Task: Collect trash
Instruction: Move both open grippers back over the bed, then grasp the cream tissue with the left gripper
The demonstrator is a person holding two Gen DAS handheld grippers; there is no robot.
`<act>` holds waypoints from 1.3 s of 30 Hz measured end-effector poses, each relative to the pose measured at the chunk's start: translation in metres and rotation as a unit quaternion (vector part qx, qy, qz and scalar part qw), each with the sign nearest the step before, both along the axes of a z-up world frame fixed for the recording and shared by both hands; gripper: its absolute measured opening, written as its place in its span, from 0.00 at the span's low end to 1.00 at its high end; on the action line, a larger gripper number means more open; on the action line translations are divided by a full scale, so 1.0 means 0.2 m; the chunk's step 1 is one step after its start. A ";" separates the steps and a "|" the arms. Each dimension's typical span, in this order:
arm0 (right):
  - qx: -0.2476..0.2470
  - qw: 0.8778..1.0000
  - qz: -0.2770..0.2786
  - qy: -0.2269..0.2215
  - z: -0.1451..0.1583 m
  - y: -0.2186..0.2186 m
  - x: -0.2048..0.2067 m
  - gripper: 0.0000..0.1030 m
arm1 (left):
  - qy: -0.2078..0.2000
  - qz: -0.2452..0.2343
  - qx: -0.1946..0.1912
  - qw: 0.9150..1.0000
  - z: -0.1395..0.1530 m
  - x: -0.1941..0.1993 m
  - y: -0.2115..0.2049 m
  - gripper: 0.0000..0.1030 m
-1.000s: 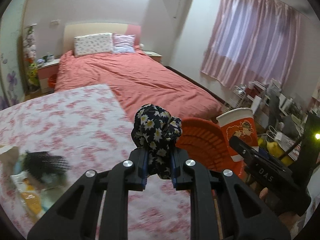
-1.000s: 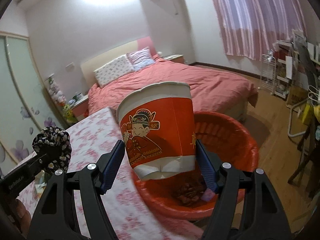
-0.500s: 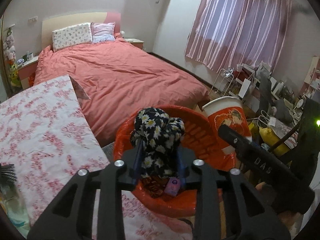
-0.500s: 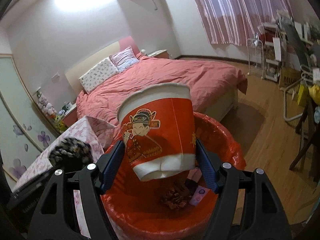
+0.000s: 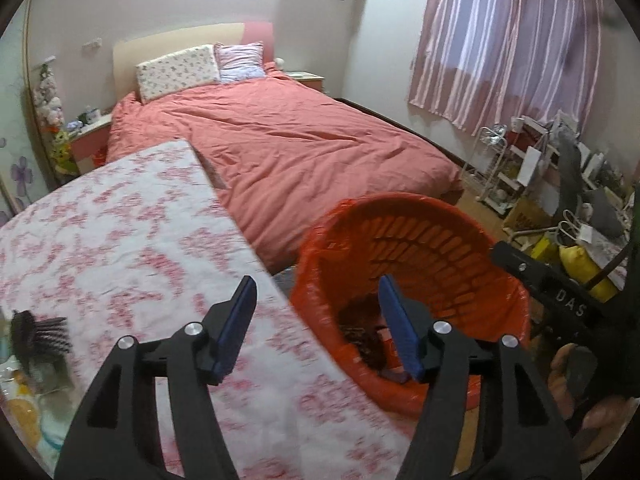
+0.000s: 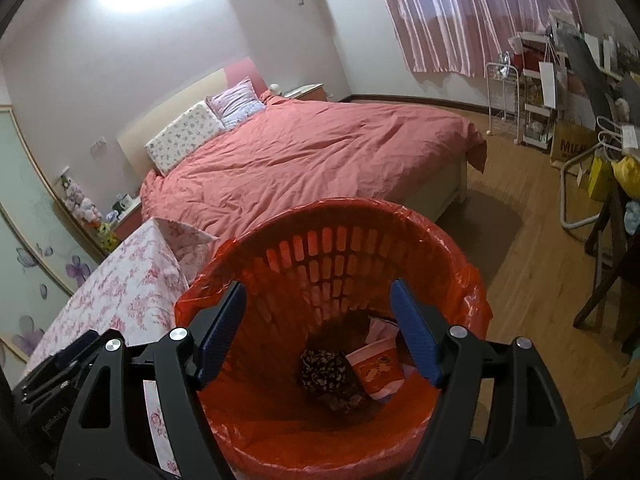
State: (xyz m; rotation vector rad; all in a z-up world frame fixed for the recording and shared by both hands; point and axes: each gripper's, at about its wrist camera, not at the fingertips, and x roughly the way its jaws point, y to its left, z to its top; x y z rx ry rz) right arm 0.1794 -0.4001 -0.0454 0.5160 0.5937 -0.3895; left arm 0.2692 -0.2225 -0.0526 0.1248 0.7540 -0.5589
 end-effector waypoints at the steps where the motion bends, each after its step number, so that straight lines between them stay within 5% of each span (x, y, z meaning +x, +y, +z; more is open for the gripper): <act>1: -0.005 1.000 0.003 0.000 0.01 0.01 0.00 0.72 | -0.005 0.006 0.003 1.000 0.01 -0.01 0.03 0.62; 22: -0.056 0.993 0.107 0.000 0.17 0.48 0.08 0.72 | -0.021 0.146 0.011 0.989 0.10 -0.01 0.87 0.65; 32: -0.072 0.982 0.174 0.012 0.16 0.79 0.16 0.72 | -0.009 0.314 0.007 0.949 0.13 0.25 1.55 0.71; 39: -0.078 0.977 0.198 0.025 0.13 0.93 0.22 0.72 | 0.051 0.347 0.028 0.936 -0.03 0.49 1.75 0.71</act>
